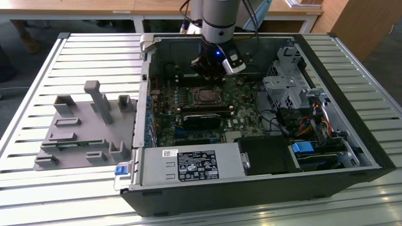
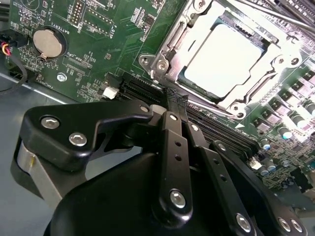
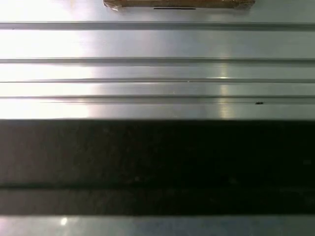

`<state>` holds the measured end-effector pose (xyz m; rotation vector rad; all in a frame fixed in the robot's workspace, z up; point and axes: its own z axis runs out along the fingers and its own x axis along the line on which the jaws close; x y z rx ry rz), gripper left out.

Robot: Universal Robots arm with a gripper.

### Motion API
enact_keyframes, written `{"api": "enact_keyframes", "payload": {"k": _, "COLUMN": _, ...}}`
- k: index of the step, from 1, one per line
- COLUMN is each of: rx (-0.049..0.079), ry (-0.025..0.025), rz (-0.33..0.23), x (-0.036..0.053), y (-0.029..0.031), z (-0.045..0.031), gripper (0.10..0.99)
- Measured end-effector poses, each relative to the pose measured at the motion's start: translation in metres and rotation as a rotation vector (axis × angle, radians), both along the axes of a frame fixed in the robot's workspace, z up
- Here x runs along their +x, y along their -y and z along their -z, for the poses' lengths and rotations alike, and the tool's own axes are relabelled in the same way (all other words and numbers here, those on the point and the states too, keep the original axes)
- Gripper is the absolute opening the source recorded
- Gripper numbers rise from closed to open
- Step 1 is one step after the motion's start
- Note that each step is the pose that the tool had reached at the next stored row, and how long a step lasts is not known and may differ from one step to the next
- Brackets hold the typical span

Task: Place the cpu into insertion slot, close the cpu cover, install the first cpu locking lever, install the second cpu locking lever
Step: 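Install the first cpu locking lever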

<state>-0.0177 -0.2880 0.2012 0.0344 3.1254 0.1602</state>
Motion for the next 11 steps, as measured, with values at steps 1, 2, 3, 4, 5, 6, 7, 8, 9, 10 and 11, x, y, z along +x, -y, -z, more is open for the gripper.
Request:
{"api": "enact_keyframes", "payload": {"k": 1, "rx": 0.0, "ry": 0.0, "rz": 0.0, "x": 0.0001, "y": 0.0, "z": 0.0005, "gripper": 0.118}}
{"api": "enact_keyframes", "payload": {"k": 2, "rx": 0.0, "ry": 0.0001, "rz": 0.0, "x": 0.0001, "y": 0.0, "z": 0.001, "gripper": 0.118}}
{"api": "enact_keyframes", "payload": {"k": 3, "rx": -0.001, "ry": 0.0001, "rz": 0.0, "x": 0.0001, "y": 0.0, "z": 0.0014, "gripper": 0.118}}
{"api": "enact_keyframes", "payload": {"k": 4, "rx": -0.001, "ry": 0.0, "rz": 0.0, "x": 0.0001, "y": 0.0, "z": 0.0016, "gripper": 0.118}}
{"api": "enact_keyframes", "payload": {"k": 5, "rx": -0.001, "ry": -0.0002, "rz": 0.0, "x": 0.0001, "y": 0.0001, "z": 0.0017, "gripper": 0.118}}
{"api": "enact_keyframes", "payload": {"k": 6, "rx": -0.001, "ry": -0.0002, "rz": 0.0, "x": 0.0001, "y": 0.0001, "z": 0.0018, "gripper": 0.118}}
{"api": "enact_keyframes", "payload": {"k": 7, "rx": -0.002, "ry": -0.0001, "rz": 0.0, "x": 0.0002, "y": 0.0, "z": 0.0018, "gripper": 0.118}}
{"api": "enact_keyframes", "payload": {"k": 8, "rx": -0.001, "ry": 0.0, "rz": 0.0, "x": 0.0002, "y": 0.0, "z": 0.0019, "gripper": 0.118}}
{"api": "enact_keyframes", "payload": {"k": 9, "rx": -0.001, "ry": 0.0, "rz": 0.0, "x": 0.0002, "y": 0.0, "z": 0.0019, "gripper": 0.118}}
{"api": "enact_keyframes", "payload": {"k": 10, "rx": -0.001, "ry": 0.0001, "rz": 0.0, "x": 0.0003, "y": 0.0, "z": 0.0019, "gripper": 0.118}}
{"api": "enact_keyframes", "payload": {"k": 11, "rx": -0.001, "ry": 0.0001, "rz": 0.0, "x": 0.0003, "y": 0.0, "z": 0.0019, "gripper": 0.118}}
